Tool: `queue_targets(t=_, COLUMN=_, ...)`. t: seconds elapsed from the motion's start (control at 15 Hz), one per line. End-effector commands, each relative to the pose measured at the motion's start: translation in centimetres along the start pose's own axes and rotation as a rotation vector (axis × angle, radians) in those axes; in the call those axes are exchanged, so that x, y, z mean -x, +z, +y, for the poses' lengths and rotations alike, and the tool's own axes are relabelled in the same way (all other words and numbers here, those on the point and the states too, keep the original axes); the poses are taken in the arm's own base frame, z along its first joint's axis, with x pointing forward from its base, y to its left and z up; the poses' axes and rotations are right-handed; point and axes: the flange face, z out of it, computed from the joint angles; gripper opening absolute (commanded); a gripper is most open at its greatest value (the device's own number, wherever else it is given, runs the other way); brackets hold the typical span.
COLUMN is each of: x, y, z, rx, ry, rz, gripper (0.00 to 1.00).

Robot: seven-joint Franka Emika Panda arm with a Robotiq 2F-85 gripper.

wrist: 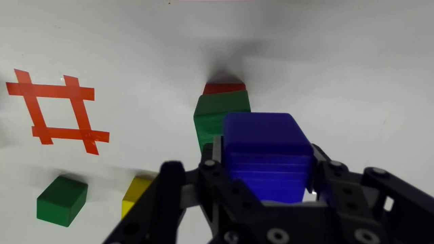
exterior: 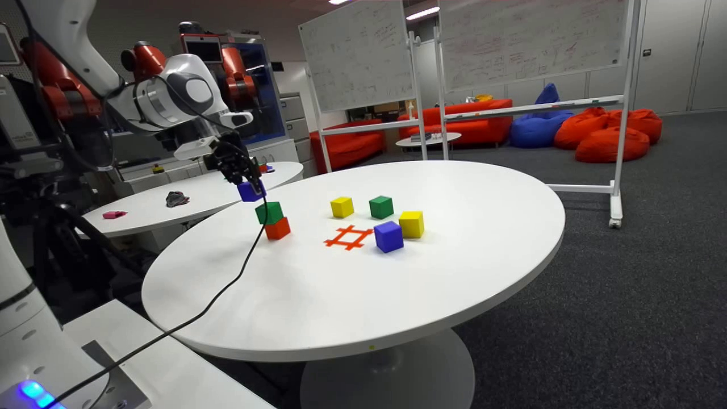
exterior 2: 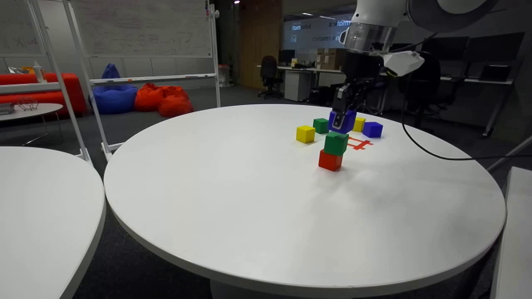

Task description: Unstack all the toy blocks then put the orange block in the marked zone

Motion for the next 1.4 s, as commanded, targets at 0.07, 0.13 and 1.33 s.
queue_targets(t=0.07, x=0.2, y=0.6, z=-1.2, rx=0.008, ry=-0.031, rz=-0.014, gripper=0.31)
queue_targets(t=0.13, x=0.2, y=0.8, z=-1.5, rx=0.008, ry=-0.037, rz=-0.019, gripper=0.31)
queue_targets(t=1.33, x=-1.6, y=4.5, z=-5.8, rx=0.012, ry=-0.121, rz=-0.094, gripper=0.31)
